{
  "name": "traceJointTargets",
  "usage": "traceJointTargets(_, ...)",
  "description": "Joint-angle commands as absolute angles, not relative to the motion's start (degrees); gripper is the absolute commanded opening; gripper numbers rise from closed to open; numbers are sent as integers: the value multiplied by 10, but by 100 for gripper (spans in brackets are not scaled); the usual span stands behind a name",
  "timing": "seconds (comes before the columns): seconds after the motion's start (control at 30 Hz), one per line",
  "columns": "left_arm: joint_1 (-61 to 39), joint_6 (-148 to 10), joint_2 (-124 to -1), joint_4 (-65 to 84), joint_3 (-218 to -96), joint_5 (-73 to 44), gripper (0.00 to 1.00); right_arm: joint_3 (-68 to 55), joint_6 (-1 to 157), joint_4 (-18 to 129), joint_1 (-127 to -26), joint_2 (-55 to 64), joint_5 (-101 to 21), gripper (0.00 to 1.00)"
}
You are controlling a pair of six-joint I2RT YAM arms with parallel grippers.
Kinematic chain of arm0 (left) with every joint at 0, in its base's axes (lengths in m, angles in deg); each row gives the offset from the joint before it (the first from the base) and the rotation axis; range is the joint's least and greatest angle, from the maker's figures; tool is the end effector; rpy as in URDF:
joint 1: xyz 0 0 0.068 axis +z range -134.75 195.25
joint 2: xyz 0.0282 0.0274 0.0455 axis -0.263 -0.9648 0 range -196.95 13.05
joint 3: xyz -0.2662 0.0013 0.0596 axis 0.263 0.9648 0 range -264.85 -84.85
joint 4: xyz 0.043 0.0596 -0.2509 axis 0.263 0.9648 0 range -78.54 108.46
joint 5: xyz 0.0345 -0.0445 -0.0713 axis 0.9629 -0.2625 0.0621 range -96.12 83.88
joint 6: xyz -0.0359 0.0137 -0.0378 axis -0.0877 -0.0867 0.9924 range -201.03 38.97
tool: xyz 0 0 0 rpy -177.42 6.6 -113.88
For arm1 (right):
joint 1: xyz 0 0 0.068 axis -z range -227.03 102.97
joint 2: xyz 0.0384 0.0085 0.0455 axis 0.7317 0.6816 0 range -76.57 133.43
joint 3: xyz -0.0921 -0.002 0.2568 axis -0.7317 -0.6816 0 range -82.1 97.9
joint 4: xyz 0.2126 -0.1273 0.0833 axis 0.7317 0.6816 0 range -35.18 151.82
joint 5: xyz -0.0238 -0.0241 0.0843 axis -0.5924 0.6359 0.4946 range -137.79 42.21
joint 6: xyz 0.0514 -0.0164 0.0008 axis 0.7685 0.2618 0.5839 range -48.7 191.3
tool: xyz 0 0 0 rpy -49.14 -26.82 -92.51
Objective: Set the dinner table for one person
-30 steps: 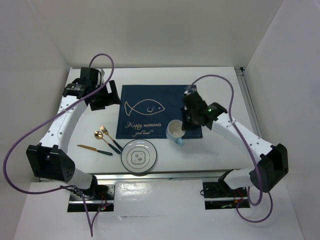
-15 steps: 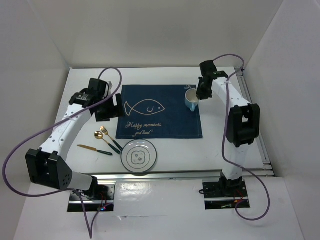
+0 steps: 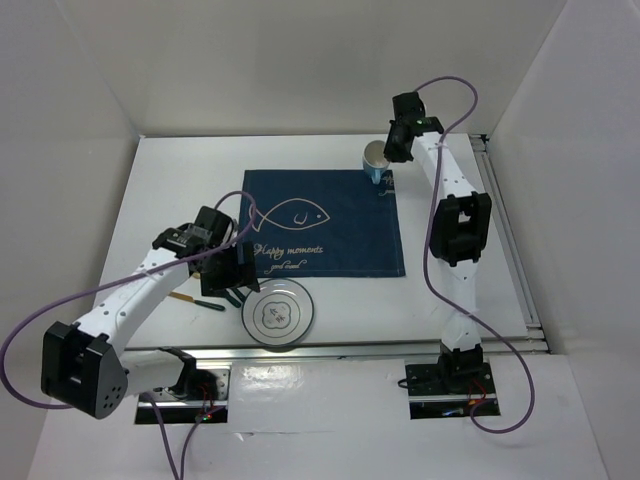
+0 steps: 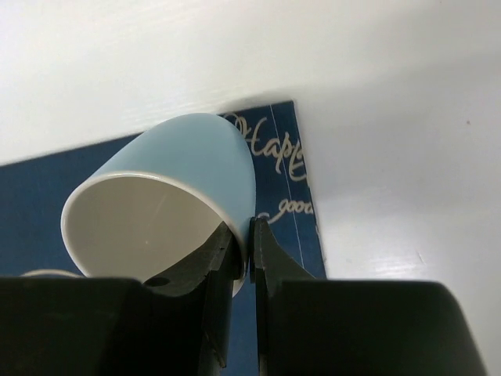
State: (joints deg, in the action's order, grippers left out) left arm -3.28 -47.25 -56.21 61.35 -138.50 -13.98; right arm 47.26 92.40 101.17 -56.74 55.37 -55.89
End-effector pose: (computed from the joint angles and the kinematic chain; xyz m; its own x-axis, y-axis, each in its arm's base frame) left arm 0.2107 -0.0757 0.2529 -0.9220 -0.2719 -0.2756 -0.1734 0.9265 -0.3339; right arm 0.5091 0.0821 0.2764 -0.7205 0.2384 -0.6512 0.1968 0.9707 0.1376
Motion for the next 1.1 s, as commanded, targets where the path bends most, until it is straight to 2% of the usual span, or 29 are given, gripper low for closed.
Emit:
traceJointTargets(0.0, -51, -443, -537, 603, -1381, -148, 92, 535, 923, 1032, -570, 567, -561, 0)
traceJointTargets(0.13, -62, -428, -537, 609, -1376, -142, 96, 515, 923, 1032, -570, 567, -566, 0)
traceJointTargets(0.3, -67, -407, -547, 595, -1354, -142, 96, 485, 923, 1025, -564, 547, -566, 0)
traceJointTargets(0.57, -72, -385, -559, 590, -1342, -135, 100, 511, 923, 1046, -559, 587, -548, 0)
traceJointTargets(0.6, -73, -385, -559, 585, -1342, -135, 100, 511, 923, 1046, -559, 587, -548, 4)
traceJointTargets(0.63, -73, -385, -565, 585, -1342, -135, 100, 511, 923, 1046, -559, 587, -542, 21)
traceJointTargets(0.7, -73, -385, -565, 585, -1335, -135, 100, 504, 923, 1040, -559, 581, -535, 45)
traceJointTargets(0.77, -78, -378, -565, 585, -1329, -129, 100, 499, 923, 1034, -559, 574, -525, 60)
traceJointTargets(0.8, -78, -378, -571, 585, -1329, -129, 100, 499, 923, 1034, -559, 568, -525, 72)
traceJointTargets(0.93, -78, -354, -571, 578, -1300, -129, 100, 505, 918, 1034, -559, 556, -511, 87)
traceJointTargets(1.07, -78, -328, -571, 570, -1279, -135, 100, 498, 918, 1040, -559, 525, -511, 90)
